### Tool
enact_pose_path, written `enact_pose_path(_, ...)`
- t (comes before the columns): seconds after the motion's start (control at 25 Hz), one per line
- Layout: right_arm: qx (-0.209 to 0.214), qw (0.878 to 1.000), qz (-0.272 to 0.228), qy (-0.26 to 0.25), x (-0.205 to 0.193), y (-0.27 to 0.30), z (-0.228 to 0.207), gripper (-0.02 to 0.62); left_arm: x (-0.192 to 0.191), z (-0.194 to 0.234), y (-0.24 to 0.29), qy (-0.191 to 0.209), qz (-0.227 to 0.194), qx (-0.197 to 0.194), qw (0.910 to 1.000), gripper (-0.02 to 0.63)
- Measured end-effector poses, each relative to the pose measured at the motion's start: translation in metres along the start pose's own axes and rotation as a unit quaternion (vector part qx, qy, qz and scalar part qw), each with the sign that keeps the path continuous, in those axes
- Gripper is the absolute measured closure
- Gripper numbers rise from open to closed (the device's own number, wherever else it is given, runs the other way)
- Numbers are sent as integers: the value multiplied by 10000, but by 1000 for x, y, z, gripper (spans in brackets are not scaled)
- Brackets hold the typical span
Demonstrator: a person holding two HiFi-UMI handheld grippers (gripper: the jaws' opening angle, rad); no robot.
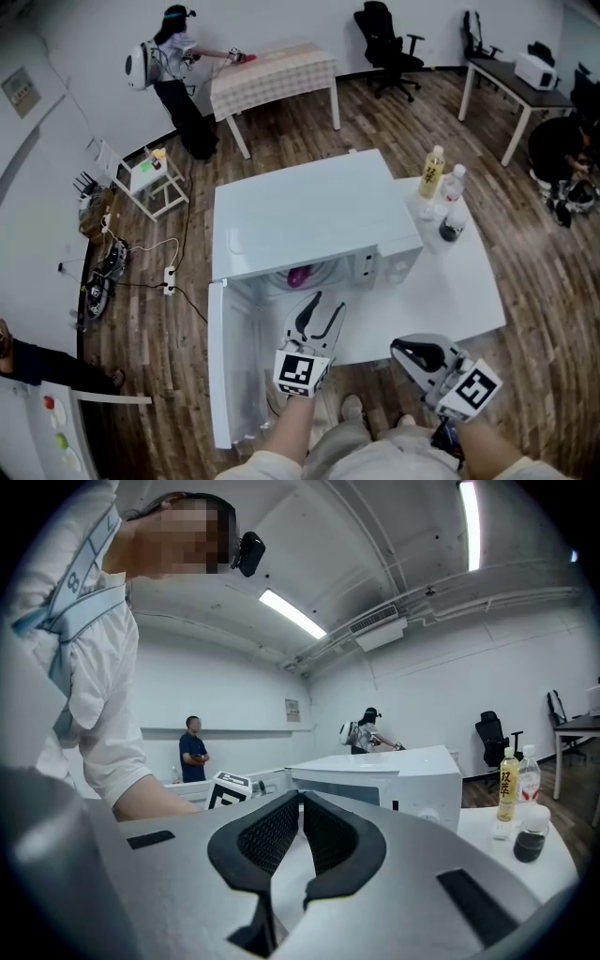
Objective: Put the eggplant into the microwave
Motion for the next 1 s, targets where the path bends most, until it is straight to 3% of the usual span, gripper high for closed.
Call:
enact_pose_path(0.48, -186, 9998, -90, -78, 6, -31, -6, 560, 42, -80, -14, -6, -371, -725, 9967, 579)
enact_pose_path(1.0, -388, 9985, -304, -221, 21, -60, -5, 560, 77, -146, -35, -68, -578, -1509, 9868, 604)
Point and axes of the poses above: the fingertips, and each gripper's own axes: y forward along the fingers, z to its left, x out of its top, the point moved 1 cm from there along -y, backward along the fingers, and after that the axes turned 5 degrees about z, right-handed, at the moved point
